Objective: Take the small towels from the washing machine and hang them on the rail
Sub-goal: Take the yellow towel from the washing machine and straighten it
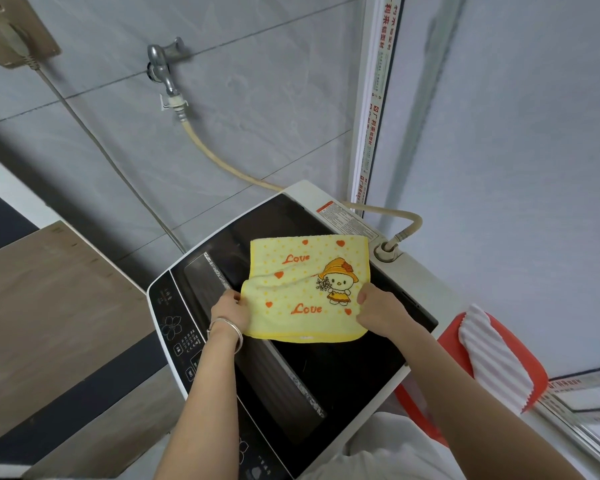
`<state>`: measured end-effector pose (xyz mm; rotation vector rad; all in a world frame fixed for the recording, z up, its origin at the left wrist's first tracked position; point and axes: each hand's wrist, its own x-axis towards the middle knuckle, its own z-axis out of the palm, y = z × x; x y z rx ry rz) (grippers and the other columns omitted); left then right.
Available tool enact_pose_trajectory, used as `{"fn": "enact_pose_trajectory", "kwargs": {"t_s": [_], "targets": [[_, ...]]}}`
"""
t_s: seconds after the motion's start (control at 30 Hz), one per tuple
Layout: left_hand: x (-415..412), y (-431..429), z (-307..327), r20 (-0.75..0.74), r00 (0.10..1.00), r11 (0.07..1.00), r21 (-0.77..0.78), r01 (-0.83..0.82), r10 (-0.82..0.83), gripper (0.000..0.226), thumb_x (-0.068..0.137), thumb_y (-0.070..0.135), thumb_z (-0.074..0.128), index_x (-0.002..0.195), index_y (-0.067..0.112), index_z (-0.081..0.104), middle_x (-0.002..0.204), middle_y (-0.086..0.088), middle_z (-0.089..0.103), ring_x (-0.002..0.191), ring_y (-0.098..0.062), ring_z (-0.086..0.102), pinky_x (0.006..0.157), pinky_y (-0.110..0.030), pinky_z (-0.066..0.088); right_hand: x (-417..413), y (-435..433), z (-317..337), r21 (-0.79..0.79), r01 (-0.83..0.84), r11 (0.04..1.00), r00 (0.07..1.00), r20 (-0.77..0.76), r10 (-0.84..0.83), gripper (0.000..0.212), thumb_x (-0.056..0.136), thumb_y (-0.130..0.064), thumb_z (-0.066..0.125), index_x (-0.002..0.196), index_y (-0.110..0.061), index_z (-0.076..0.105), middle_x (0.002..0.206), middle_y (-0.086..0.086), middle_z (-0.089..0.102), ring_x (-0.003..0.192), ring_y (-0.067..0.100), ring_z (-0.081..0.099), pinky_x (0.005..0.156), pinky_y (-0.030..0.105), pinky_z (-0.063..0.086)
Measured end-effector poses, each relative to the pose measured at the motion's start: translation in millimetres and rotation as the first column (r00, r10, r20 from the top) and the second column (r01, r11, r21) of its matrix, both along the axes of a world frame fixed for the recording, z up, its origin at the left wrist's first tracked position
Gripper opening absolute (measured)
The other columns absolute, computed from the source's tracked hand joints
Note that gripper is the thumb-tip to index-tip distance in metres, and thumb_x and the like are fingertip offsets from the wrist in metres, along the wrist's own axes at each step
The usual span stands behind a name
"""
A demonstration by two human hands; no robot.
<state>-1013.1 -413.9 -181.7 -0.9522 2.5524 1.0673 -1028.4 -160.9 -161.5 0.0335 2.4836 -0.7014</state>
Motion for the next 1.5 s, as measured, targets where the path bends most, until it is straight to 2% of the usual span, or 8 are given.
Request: {"fn": "enact_pose_trajectory", "kwargs": {"t_s": [0.17, 0.3, 0.47, 0.63, 0.8, 0.93, 1.1, 1.5], "targets": [[-1.2, 2.0, 1.6, 0.024, 0.999, 0.999, -0.011, 0.042, -0.042, 0.028, 0.088, 0.018, 0.045, 0.114, 0.008, 0.052, 0.112, -0.016, 0.055, 0.097, -0.032, 0.053, 0.078, -0.032, 0.041, -0.8, -2.8, 1.2, 0.067, -0.023, 0.998, 1.0, -0.016, 0.024, 0.046, 0.082, -0.014, 0.056, 0.124, -0.01, 0.037, 0.097, 0.005, 0.046, 0.083, 0.016, 0.047, 0.063, 0.024, 0.041], [-9.1, 1.9, 3.4, -0.037, 0.999, 0.999, 0.012, 0.039, -0.039, 0.038, 0.082, 0.022, 0.054, 0.118, 0.012, 0.05, 0.124, -0.013, 0.049, 0.112, -0.031, 0.049, 0.087, -0.034, 0.04, -5.9, -5.3, 6.1, 0.065, 0.038, 0.997, 0.995, -0.099, -0.031, 0.057, 0.078, -0.027, 0.063, 0.128, -0.013, 0.039, 0.125, 0.012, 0.036, 0.117, 0.028, 0.037, 0.091, 0.035, 0.039], [-26.1, 8.5, 10.1, -0.13, 0.991, 0.992, 0.127, -0.005, 0.021, 0.056, 0.076, 0.041, 0.051, 0.126, 0.015, 0.045, 0.126, -0.007, 0.054, 0.123, -0.028, 0.04, 0.101, -0.04, 0.036, -25.0, -11.2, 14.3, -0.026, 0.178, 0.984, 0.967, -0.18, -0.18, 0.053, 0.082, -0.022, 0.054, 0.132, -0.011, 0.038, 0.135, 0.012, 0.036, 0.126, 0.03, 0.032, 0.1, 0.038, 0.033], [-56.4, 7.1, 14.8, -0.112, 0.994, 0.985, 0.166, 0.036, -0.018, 0.068, 0.068, 0.045, 0.038, 0.133, 0.025, 0.037, 0.13, -0.005, 0.052, 0.127, -0.031, 0.034, 0.108, -0.048, 0.03, -50.7, -15.0, 15.6, -0.037, 0.24, 0.97, 0.932, -0.27, -0.241, 0.045, 0.086, -0.015, 0.051, 0.129, -0.005, 0.041, 0.128, 0.014, 0.047, 0.118, 0.029, 0.045, 0.093, 0.034, 0.039], [-88.7, 0.3, 7.1, -0.076, 0.993, 0.995, 0.016, 0.095, -0.093, 0.049, 0.085, 0.03, 0.055, 0.131, 0.019, 0.041, 0.132, -0.011, 0.05, 0.126, -0.034, 0.035, 0.106, -0.043, 0.029, -73.0, -20.7, 15.0, -0.017, 0.287, 0.958, 0.908, -0.313, -0.278, 0.032, 0.087, -0.01, 0.046, 0.118, -0.001, 0.043, 0.118, 0.015, 0.053, 0.108, 0.03, 0.05, 0.078, 0.032, 0.038], [-100.9, 1.8, 7.0, -0.078, 0.996, 0.999, 0.037, -0.03, 0.033, 0.049, 0.083, 0.029, 0.061, 0.125, 0.01, 0.043, 0.129, -0.012, 0.05, 0.126, -0.032, 0.035, 0.105, -0.044, 0.03, -83.4, -25.8, 10.3, -0.008, 0.315, 0.949, 0.903, -0.305, -0.303, 0.024, 0.087, -0.007, 0.046, 0.11, -0.001, 0.044, 0.109, 0.017, 0.056, 0.098, 0.032, 0.054, 0.069, 0.033, 0.039], [-110.5, -0.9, 3.7, 0.002, 0.996, 0.989, -0.115, 0.09, -0.09, 0.037, 0.09, 0.034, 0.048, 0.116, 0.008, 0.053, 0.129, -0.016, 0.047, 0.123, -0.036, 0.039, 0.103, -0.046, 0.031, -90.4, -31.4, 6.4, -0.043, 0.355, 0.934, 0.877, -0.33, -0.349, 0.024, 0.087, -0.007, 0.044, 0.111, -0.006, 0.045, 0.106, 0.015, 0.058, 0.099, 0.033, 0.055, 0.071, 0.036, 0.041], [-121.2, -5.8, 2.1, -0.097, 0.994, 0.999, 0.011, -0.043, 0.044, 0.031, 0.093, 0.03, 0.043, 0.115, 0.008, 0.047, 0.117, -0.021, 0.057, 0.104, -0.04, 0.055, 0.086, -0.04, 0.045, -93.3, -33.0, -2.3, -0.077, 0.348, 0.934, 0.877, -0.326, -0.353, 0.038, 0.085, 0.003, 0.04, 0.123, -0.001, 0.041, 0.127, 0.017, 0.044, 0.113, 0.034, 0.046, 0.079, 0.034, 0.038]]}}
